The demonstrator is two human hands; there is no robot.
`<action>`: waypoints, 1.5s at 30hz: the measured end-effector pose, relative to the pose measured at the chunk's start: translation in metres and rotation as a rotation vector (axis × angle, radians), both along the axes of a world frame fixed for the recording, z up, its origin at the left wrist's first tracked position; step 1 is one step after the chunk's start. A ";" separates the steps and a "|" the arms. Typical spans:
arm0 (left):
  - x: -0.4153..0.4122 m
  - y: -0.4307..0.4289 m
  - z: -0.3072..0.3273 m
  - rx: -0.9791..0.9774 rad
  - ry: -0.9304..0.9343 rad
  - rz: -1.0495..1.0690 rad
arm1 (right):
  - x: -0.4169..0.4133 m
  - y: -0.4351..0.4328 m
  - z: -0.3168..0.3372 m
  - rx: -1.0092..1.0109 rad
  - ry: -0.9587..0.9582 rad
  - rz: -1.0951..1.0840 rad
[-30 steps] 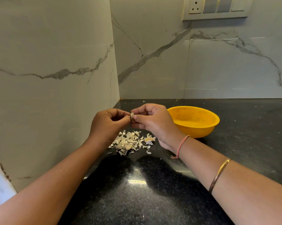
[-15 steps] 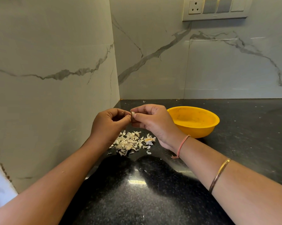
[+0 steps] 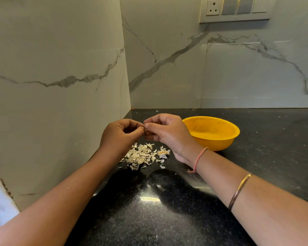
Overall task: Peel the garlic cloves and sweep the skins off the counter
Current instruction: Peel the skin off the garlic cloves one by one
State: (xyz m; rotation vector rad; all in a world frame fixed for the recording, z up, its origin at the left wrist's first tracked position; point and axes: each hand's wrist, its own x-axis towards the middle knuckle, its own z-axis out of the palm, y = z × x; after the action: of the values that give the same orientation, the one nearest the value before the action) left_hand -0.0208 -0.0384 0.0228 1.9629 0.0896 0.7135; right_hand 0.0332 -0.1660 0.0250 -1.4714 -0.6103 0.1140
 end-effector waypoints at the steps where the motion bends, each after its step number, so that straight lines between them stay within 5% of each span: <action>1: 0.000 0.000 0.000 0.003 0.004 0.004 | 0.000 0.000 0.001 0.002 0.007 0.004; 12: 0.003 0.007 0.001 -0.073 -0.011 0.140 | 0.001 -0.003 0.003 0.041 0.054 0.080; 26: 0.001 0.007 0.002 -0.035 0.012 0.044 | 0.003 -0.004 0.002 0.073 0.053 0.096; 45: 0.002 0.005 0.001 -0.062 0.066 -0.029 | 0.004 -0.004 0.000 -0.057 -0.173 0.010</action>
State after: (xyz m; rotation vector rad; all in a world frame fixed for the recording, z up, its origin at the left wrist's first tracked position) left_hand -0.0184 -0.0336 0.0234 1.9244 0.1217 0.6195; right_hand 0.0370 -0.1698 0.0252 -1.5440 -0.7595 0.0121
